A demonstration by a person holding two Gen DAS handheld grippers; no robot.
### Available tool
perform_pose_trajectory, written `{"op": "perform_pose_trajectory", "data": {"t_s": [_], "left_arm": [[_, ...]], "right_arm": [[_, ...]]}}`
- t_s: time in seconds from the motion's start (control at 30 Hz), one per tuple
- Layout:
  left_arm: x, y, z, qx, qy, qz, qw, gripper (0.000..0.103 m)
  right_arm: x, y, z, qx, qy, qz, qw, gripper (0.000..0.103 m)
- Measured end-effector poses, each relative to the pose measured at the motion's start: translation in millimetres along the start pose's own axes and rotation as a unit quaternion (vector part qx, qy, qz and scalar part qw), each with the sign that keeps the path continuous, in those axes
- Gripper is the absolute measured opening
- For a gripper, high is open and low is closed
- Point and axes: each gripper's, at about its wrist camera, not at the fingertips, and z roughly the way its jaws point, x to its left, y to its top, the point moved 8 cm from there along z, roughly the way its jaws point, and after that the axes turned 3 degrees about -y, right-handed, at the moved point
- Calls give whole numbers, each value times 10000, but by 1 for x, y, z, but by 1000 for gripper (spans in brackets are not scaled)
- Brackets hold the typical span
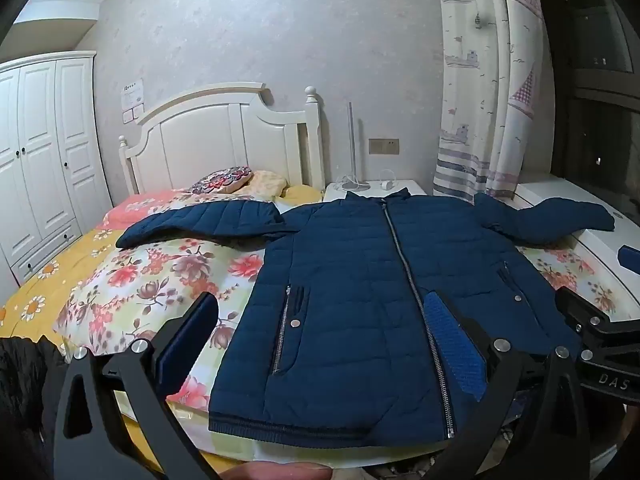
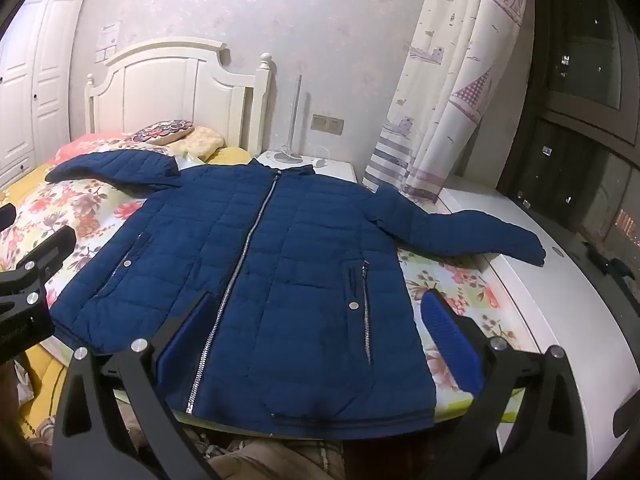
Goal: Fold large clothes
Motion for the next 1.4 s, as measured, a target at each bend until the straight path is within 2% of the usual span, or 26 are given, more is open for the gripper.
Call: {"op": "perform_pose_trajectory", "data": {"t_s": [1.4], "left_arm": [[0,-8,3,61,-56,-22,10000,99]], "right_arm": [[12,-4,1,93,96,-96,9999,101]]}}
